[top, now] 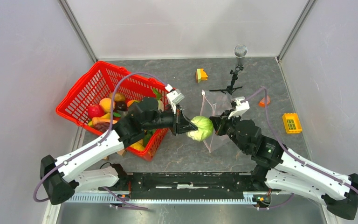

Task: Place the food in the zip-top bag and seal the zipper
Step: Place the fake vegetable in the zipper food storage bag.

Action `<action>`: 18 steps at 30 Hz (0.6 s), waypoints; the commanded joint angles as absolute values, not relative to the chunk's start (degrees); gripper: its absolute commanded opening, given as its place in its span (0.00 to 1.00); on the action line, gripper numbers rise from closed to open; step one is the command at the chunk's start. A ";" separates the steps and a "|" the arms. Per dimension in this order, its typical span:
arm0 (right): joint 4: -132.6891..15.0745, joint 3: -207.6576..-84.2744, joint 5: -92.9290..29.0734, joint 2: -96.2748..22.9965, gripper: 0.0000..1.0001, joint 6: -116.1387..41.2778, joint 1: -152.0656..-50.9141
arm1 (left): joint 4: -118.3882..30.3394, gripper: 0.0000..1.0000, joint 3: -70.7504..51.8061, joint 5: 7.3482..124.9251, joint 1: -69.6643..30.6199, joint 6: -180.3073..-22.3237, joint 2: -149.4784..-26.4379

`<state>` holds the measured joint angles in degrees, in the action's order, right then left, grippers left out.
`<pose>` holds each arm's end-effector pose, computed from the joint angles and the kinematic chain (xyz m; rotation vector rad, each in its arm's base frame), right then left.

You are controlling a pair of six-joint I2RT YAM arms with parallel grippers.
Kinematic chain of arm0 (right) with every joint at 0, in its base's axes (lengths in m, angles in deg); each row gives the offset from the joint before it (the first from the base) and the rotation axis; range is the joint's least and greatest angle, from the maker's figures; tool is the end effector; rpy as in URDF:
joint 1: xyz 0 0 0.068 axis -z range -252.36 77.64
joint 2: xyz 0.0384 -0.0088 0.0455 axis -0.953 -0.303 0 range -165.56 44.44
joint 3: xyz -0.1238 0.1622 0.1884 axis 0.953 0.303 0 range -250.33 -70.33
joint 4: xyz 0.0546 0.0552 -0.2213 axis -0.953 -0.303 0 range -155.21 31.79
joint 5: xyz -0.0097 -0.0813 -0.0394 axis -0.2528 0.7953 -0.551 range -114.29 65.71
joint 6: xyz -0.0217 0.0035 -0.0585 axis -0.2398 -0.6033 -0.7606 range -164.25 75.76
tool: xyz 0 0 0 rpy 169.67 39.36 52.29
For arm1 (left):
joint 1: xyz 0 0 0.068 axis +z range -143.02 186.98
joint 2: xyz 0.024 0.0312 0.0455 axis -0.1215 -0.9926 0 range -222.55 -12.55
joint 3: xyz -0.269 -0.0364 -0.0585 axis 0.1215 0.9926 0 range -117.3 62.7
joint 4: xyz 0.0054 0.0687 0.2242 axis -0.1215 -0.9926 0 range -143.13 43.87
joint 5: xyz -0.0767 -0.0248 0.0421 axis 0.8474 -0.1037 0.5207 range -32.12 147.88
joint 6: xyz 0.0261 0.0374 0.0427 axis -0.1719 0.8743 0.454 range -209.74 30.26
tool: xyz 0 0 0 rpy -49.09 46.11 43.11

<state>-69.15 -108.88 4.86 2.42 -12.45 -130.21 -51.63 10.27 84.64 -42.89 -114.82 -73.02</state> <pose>0.1002 0.1157 0.3117 -0.0522 1.8376 0.6528 0.1273 -0.1843 0.3495 0.7808 1.8386 -1.3116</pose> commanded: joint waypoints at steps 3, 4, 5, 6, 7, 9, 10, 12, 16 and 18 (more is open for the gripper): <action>-67.19 -109.37 2.83 4.82 0.02 -11.77 -130.15 | -54.62 0.02 5.76 66.63 -46.39 -109.28 -76.05; -67.22 -109.36 2.57 5.06 0.01 -11.66 -130.06 | -55.10 0.02 5.53 64.16 -46.46 -109.17 -76.24; -67.23 -109.28 2.07 5.27 0.02 -11.65 -130.11 | -55.45 0.02 5.23 62.30 -46.61 -109.20 -76.38; -67.22 -109.27 1.48 5.39 0.02 -11.72 -130.10 | -55.94 0.02 4.90 60.73 -46.71 -109.51 -76.58; -67.18 -109.32 0.87 5.37 0.01 -11.73 -130.11 | -56.26 0.02 4.64 58.89 -46.85 -109.80 -76.70; -67.22 -109.44 -0.11 5.42 0.01 -11.85 -130.06 | -56.57 0.02 4.25 55.93 -47.08 -110.49 -76.82; -67.03 -109.44 -0.76 5.32 0.02 -11.91 -130.11 | -56.64 0.03 4.10 54.83 -47.20 -110.76 -77.09; -66.84 -109.44 -2.01 5.20 0.01 -11.85 -130.11 | -56.83 0.03 3.24 53.87 -47.39 -111.03 -77.73; -65.63 -108.96 -4.25 4.71 0.01 -11.02 -130.11 | -57.76 0.05 -0.14 53.51 -49.55 -111.07 -80.99; -64.37 -108.32 -4.53 4.90 0.01 -9.73 -130.11 | -59.03 0.07 -2.26 53.44 -51.14 -110.08 -83.09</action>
<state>-68.56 -108.88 -1.96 4.61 -11.89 -130.01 -59.17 3.28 56.12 -48.33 -112.11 -80.23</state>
